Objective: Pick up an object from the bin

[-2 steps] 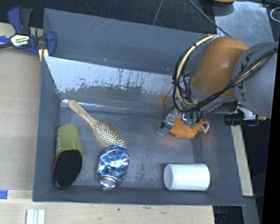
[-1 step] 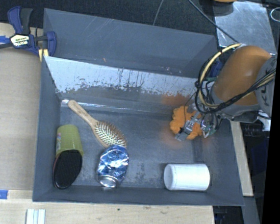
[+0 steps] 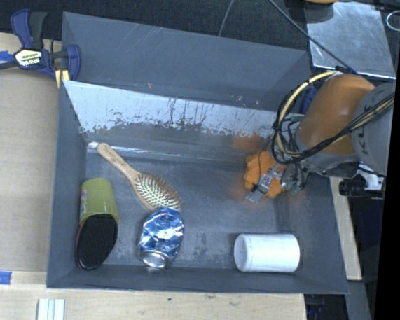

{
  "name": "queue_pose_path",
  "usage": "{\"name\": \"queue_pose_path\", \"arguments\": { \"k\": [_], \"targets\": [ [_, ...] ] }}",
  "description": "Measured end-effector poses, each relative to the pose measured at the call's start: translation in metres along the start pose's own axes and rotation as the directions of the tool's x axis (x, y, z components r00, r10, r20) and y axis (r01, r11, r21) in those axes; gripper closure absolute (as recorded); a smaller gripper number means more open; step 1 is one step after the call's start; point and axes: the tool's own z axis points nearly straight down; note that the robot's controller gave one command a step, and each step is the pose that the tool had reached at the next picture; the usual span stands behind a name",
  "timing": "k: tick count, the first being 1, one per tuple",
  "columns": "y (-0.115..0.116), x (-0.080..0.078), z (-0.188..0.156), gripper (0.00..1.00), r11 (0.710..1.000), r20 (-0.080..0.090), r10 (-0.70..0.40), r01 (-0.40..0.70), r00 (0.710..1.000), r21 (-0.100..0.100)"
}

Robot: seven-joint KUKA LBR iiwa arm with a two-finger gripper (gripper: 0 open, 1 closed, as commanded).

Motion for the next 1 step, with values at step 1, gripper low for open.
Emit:
{"name": "queue_pose_path", "arguments": {
  "k": [1],
  "targets": [
    [0.0100,-0.0076,0.0029,0.00,0.959,0.008,-0.284,0.284,0.959,0.000]
  ]
}}
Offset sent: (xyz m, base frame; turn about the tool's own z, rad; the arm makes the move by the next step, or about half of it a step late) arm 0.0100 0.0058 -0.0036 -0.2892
